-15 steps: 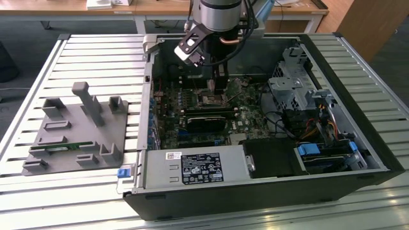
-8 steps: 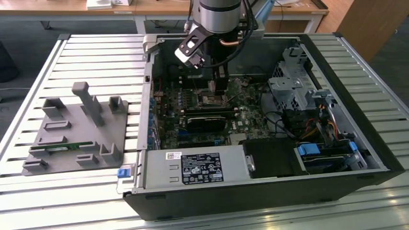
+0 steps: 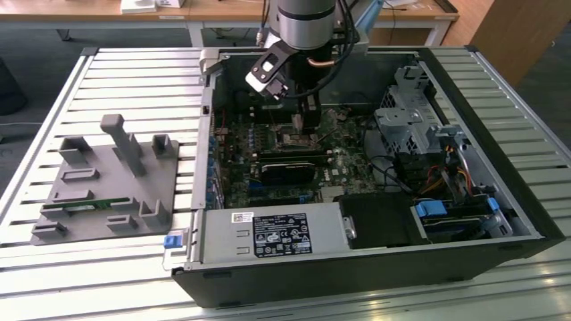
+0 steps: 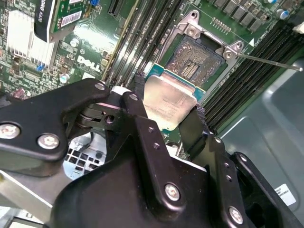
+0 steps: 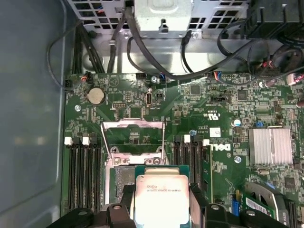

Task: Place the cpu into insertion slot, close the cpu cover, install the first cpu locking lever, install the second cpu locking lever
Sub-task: 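Place the cpu into insertion slot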

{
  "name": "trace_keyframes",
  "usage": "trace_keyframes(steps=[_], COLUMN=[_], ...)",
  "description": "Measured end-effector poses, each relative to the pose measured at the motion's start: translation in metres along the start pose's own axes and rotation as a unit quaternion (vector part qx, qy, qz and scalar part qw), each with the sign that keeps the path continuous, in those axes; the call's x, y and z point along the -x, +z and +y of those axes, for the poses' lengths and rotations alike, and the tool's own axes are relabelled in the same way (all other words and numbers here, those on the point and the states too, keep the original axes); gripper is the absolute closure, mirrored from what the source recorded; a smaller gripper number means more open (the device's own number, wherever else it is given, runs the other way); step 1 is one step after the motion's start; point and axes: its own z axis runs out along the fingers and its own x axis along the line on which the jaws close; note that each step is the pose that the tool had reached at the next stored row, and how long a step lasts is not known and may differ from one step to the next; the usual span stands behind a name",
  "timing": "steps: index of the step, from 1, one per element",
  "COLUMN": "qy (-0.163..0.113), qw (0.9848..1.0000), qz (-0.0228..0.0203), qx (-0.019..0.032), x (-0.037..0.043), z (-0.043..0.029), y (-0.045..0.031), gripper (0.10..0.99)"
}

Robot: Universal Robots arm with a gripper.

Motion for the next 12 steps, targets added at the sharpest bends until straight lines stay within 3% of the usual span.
trace_keyframes(steps=[9,12], qy=[-0.01,-0.01], qw=[0.9999,0.9999], qz=[0.0013,0.0013], qx=[0.0038,0.0049], x=[-0.0009,-0.0017], z=[-0.0009,-0.0045], y=[0.0055,0.0059], gripper=[0.545,0.545])
